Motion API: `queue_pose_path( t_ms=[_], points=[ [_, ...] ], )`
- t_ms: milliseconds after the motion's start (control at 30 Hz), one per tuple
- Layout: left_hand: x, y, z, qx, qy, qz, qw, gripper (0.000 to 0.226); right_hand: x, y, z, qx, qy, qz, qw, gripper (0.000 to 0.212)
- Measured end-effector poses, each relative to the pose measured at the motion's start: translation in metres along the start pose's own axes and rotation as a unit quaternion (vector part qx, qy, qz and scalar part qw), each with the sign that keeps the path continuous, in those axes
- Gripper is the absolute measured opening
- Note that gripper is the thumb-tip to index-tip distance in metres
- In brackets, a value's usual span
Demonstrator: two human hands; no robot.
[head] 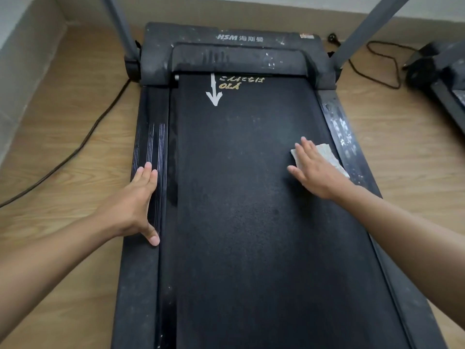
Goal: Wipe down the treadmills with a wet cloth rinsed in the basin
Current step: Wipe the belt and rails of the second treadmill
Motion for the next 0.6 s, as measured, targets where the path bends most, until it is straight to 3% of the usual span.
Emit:
queue_pose_path(
  t_ms=[67, 167, 367, 433, 600],
  points=[
    [0.0, 0.0, -0.001, -0.002, -0.006, 0.006, 1.0, 0.178, -0.023, -0.012, 0.012, 0.035, -0.059, -0.003, 0.998, 0.093],
    [0.0, 0.005, -0.003, -0.005, -0.007, 0.007, 1.0, 0.178, -0.054, -0.009, 0.01, -0.015, -0.14, 0.022, 0.99, 0.113],
    [-0.002, 0.009, -0.007, -0.007, -0.004, 0.01, 1.0, 0.179, -0.014, -0.019, 0.013, -0.117, -0.221, 0.085, 0.964, 0.117],
    [-0.003, 0.01, -0.007, -0.008, -0.001, 0.002, 1.0, 0.179, 0.029, -0.028, 0.027, -0.112, -0.194, 0.068, 0.972, 0.111],
    [-0.004, 0.01, -0.004, -0.004, 0.001, 0.0, 1.0, 0.18, 0.203, -0.075, 0.073, -0.071, -0.014, 0.05, 0.996, 0.084]
  ],
)
Point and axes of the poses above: each hand's wrist, its own z-axis towards the middle knuckle, its own y-axis out of the back of the hand, x = y × z, the point moved 7 cm from there along z, towards the middle knuckle, and after that the axes turned 9 degrees about z, right-handed, at the moved point
